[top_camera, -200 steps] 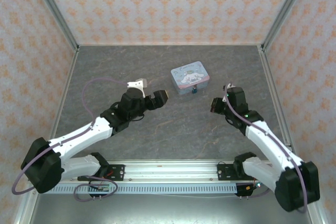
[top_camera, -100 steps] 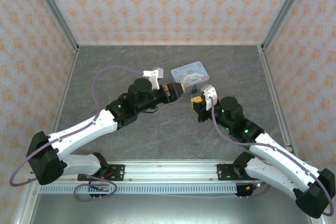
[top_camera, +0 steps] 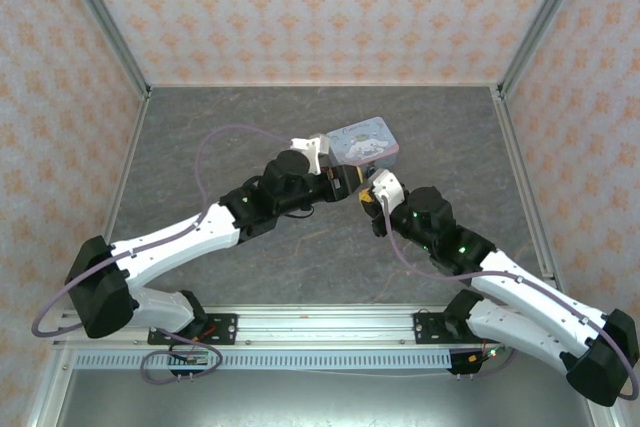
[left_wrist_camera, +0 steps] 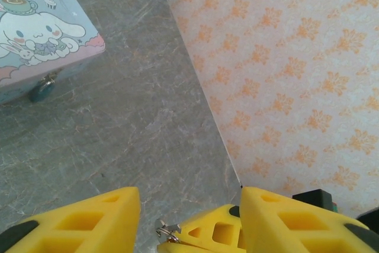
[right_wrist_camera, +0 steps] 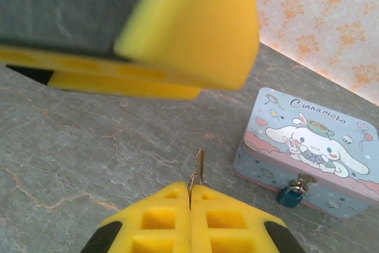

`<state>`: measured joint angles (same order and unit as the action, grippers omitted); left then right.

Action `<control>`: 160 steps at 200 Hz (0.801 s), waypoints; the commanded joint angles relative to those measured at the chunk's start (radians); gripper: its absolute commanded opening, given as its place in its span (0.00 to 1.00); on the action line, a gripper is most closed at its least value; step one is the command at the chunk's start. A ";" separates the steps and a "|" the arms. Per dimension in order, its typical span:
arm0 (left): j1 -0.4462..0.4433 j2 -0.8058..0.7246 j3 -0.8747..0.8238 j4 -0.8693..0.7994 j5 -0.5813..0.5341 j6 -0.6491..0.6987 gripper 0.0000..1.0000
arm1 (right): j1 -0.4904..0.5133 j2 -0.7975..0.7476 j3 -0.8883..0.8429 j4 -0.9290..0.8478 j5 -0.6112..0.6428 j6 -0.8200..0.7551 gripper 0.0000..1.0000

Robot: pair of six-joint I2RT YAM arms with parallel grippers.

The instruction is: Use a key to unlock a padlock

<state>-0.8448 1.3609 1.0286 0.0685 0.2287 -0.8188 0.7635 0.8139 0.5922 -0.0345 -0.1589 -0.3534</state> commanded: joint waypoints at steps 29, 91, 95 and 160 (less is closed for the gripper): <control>-0.019 0.056 0.055 -0.015 0.018 -0.009 0.38 | 0.008 0.011 0.038 0.041 0.031 -0.015 0.00; -0.028 0.106 0.079 -0.015 0.026 -0.016 0.20 | 0.010 0.028 0.034 0.063 0.041 -0.003 0.00; -0.029 0.109 0.080 -0.017 0.026 -0.017 0.19 | 0.010 0.028 0.032 0.065 0.043 -0.003 0.00; -0.027 0.068 0.082 -0.087 -0.050 0.057 0.00 | 0.010 0.016 0.028 0.008 0.068 0.032 0.26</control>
<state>-0.8623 1.4635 1.0740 0.0360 0.2127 -0.8196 0.7677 0.8425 0.5949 -0.0124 -0.1150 -0.3458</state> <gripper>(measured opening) 0.047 0.158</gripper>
